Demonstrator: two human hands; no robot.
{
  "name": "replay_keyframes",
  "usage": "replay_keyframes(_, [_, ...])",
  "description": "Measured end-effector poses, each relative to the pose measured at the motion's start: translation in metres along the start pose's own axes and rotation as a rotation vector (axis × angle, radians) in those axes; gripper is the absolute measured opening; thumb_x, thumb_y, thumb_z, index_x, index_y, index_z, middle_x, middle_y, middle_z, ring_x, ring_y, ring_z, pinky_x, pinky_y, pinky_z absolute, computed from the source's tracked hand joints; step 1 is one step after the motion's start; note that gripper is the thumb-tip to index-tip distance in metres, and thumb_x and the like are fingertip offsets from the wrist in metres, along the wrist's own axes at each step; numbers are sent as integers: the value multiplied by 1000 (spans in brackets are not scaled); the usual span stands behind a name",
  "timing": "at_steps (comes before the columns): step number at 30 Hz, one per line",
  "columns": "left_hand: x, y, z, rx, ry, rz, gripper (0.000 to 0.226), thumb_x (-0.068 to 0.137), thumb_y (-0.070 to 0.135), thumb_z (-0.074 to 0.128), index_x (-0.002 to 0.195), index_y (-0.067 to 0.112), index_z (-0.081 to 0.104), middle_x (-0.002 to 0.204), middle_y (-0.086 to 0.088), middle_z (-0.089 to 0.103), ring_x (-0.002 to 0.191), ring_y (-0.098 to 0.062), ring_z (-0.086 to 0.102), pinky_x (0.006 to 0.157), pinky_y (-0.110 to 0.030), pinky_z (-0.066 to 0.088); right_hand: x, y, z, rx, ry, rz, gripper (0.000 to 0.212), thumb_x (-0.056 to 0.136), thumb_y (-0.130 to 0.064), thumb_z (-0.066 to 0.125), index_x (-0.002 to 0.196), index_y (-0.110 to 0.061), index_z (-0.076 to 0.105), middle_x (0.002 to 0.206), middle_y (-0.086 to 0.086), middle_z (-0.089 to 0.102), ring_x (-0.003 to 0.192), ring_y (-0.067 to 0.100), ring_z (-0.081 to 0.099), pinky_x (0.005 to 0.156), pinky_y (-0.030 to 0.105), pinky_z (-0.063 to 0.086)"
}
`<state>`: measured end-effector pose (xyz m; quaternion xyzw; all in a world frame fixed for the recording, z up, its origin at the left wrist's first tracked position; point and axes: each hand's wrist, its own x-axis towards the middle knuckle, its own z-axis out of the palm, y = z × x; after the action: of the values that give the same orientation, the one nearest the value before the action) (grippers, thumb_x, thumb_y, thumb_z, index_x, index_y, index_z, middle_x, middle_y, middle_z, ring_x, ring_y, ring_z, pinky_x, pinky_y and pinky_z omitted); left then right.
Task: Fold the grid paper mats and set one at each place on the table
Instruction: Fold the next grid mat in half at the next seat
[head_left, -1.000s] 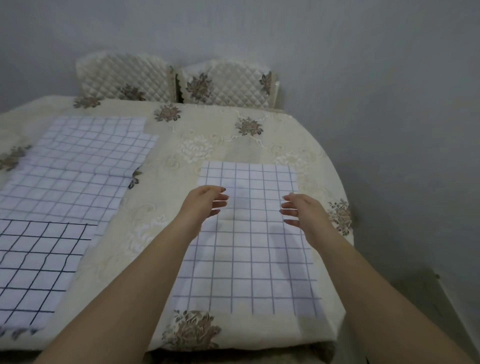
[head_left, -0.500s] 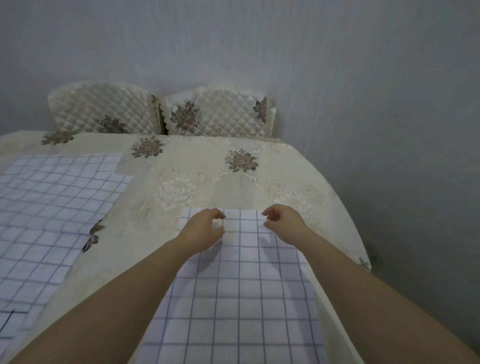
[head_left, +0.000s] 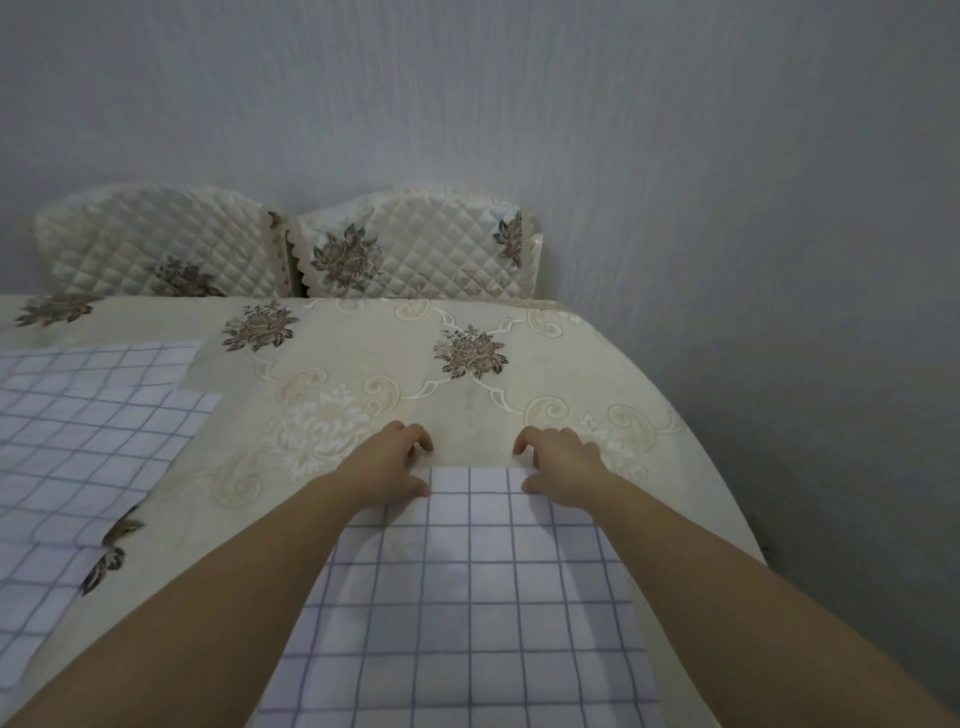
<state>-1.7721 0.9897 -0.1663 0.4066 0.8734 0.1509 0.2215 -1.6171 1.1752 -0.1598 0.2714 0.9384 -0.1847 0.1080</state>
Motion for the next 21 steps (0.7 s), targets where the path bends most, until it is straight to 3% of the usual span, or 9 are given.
replay_keyframes(4, [-3,1,2,17,3,22,22,74,24,77,84,21,58,74,10,54,76,-14,53,60,-17,38,-3,-4,-3,-25,-33,11,23,84,-26,66,106,-22,60,106,1,59,117,23,42,97,43,32])
replay_keyframes(8, [-17,3,-7,43,11,38,21,78,27,74,71,24,54,72,12,52,74,-13,52,60,-20,38,-18,-6,-10,52,4,4,14,83,-25,63,96,-21,64,105,2,59,110,23,48,92,38,37])
replay_keyframes(10, [-28,2,-17,37,35,44,24,76,28,75,70,27,52,73,12,52,75,-13,52,61,-23,36,-30,-4,-15,135,32,3,5,81,-25,64,85,-24,61,98,-1,61,103,22,53,91,38,42])
replay_keyframes(16, [-81,13,-46,-49,101,21,18,79,18,74,70,22,59,75,6,60,74,-15,56,62,-22,42,-83,-9,-36,307,122,-28,12,80,-23,68,71,-26,60,81,-5,61,85,20,60,81,33,47])
replay_keyframes(21, [-141,30,-60,-88,162,36,14,82,17,74,72,19,64,73,9,59,69,-7,54,58,-15,37,-137,-23,-52,273,172,-89,11,85,-19,67,87,-10,72,84,2,64,79,15,55,70,22,37])
